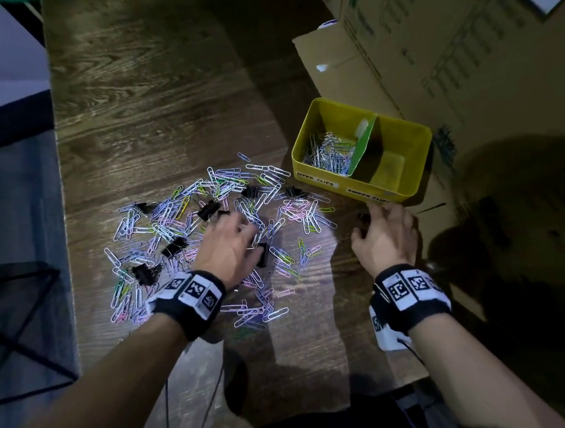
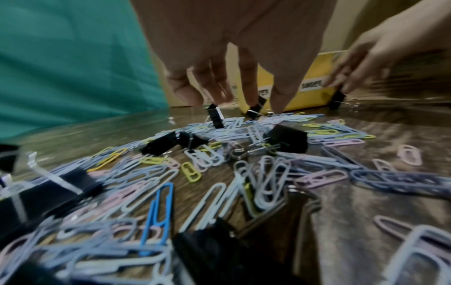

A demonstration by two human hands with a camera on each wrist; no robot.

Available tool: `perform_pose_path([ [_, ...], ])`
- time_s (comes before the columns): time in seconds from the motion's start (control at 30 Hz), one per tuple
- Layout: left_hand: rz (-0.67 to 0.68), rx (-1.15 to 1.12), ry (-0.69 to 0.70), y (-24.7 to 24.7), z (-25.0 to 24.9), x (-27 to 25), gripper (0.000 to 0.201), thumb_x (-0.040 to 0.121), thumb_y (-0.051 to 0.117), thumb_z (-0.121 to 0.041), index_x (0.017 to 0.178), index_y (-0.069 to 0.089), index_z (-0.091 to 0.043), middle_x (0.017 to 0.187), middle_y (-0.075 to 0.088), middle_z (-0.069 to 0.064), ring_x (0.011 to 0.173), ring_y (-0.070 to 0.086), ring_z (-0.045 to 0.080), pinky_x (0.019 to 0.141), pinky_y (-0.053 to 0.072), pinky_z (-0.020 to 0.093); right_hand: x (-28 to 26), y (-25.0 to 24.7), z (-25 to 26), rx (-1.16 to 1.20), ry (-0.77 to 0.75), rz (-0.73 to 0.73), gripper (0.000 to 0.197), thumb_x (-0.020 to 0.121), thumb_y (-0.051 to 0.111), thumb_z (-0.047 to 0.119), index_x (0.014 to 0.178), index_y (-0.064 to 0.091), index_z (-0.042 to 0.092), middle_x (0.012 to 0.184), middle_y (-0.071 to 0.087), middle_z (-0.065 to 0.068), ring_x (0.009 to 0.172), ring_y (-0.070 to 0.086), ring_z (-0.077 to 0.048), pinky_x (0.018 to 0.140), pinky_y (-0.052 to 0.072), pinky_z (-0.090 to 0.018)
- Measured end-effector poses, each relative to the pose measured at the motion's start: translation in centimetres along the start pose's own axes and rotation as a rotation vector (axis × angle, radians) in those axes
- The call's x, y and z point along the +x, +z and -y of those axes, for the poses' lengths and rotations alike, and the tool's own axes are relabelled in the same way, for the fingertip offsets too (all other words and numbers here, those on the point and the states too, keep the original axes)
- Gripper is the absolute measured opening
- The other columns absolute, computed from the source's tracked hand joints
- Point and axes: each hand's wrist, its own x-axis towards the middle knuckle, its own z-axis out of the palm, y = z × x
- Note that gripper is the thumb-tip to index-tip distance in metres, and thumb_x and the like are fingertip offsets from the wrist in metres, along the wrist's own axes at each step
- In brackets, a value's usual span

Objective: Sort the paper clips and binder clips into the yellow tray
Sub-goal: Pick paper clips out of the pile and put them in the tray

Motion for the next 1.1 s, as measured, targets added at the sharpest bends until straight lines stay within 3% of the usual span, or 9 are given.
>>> perform_pose_path([
  [0.1,0.173,-0.037,0.046,0.6,-1.0,-0.1,0.038,0.084,0.055,-0.041,0.114,0.053,-0.018,0.11,0.055,0.006,0.099,0.055,0.026,0.081,0.048,0.041,-1.1,-0.1,1.7,0.07,-0.131,-0.071,0.045,0.078,0.063,0.027,0.122,0.057,0.021,0.133,0.044,-0.013,0.123,0.039,-0.033,0.1,0.033,-0.043],
  [0.2,0.229,-0.155,-0.02,1.0,-1.1,0.1,0.031,0.084,0.051,-0.02,0.114,0.051,-0.013,0.105,0.053,0.008,0.094,0.055,0.027,0.076,0.052,0.04,-1.5,0.5,4.2,0.203,-0.392,0.121,0.032,0.085,0.06,0.019,0.116,0.063,0.013,0.139,0.043,-0.011,0.127,0.043,-0.028,0.107,0.036,-0.036],
  [0.27,0.259,-0.15,-0.094,0.9,-0.9,0.2,0.038,0.08,0.049,-0.008,0.118,0.049,-0.013,0.108,0.052,0.008,0.097,0.054,0.025,0.077,0.051,0.034,-1.0,1.3,5.6,0.189,-0.485,0.194,0.035,0.087,0.058,0.018,0.122,0.059,0.013,0.148,0.035,-0.013,0.135,0.034,-0.029,0.112,0.032,-0.041],
  [0.4,0.248,-0.068,-0.161,-0.2,-0.8,0.7,0.044,0.082,0.051,-0.015,0.125,0.045,-0.018,0.116,0.048,0.007,0.105,0.047,0.024,0.078,0.049,0.036,1.3,2.6,6.7,0.038,-0.429,0.379,0.065,0.089,0.057,0.026,0.146,0.026,0.02,0.159,0.002,-0.009,0.146,0.001,-0.029,0.114,0.018,-0.057],
  [0.5,0.216,-0.093,-0.09,-1.0,-2.1,2.6,0.051,0.084,0.049,-0.013,0.134,0.039,-0.021,0.118,0.048,0.009,0.112,0.046,0.026,0.089,0.049,0.04,2.5,3.2,6.8,-0.015,-0.415,0.408,0.07,0.09,0.055,0.032,0.149,0.017,0.023,0.159,0.002,-0.007,0.146,-0.001,-0.029,0.114,0.015,-0.058],
  [0.67,0.318,-0.091,-0.084,-1.6,-3.8,6.5,0.067,0.081,0.047,-0.005,0.142,0.027,-0.026,0.123,0.045,0.011,0.116,0.043,0.027,0.094,0.046,0.045,2.9,3.8,6.5,0.006,-0.409,0.4,0.073,0.089,0.055,0.027,0.149,0.014,0.019,0.159,0.004,-0.004,0.145,-0.001,-0.029,0.115,0.018,-0.055],
  [0.87,0.296,-0.08,-0.099,-2.1,-3.7,9.2,0.061,0.085,0.045,-0.015,0.14,0.025,-0.03,0.115,0.048,0.01,0.115,0.045,0.031,0.083,0.048,0.05,2.3,4.3,5.0,-0.032,-0.489,0.384,0.072,0.087,0.057,0.025,0.148,0.019,0.018,0.159,0.004,-0.004,0.146,-0.004,-0.027,0.117,0.006,-0.052],
  [1.0,0.331,-0.078,-0.095,-1.7,-3.8,9.8,0.048,0.086,0.046,-0.014,0.133,0.038,-0.018,0.115,0.045,0.013,0.114,0.045,0.034,0.085,0.045,0.048,1.5,4.1,4.6,0.04,-0.514,0.389,0.062,0.087,0.057,0.022,0.143,0.032,0.016,0.158,0.009,-0.006,0.146,0.001,-0.03,0.117,0.018,-0.045],
  [1.1,0.308,-0.084,-0.088,-0.8,-3.9,9.2,0.043,0.086,0.043,-0.01,0.13,0.042,-0.009,0.12,0.042,0.016,0.118,0.041,0.034,0.093,0.041,0.046,-0.1,4.1,4.2,0.057,-0.487,0.363,0.059,0.086,0.058,0.023,0.141,0.037,0.015,0.157,0.013,-0.005,0.145,0.007,-0.03,0.113,0.029,-0.045],
])
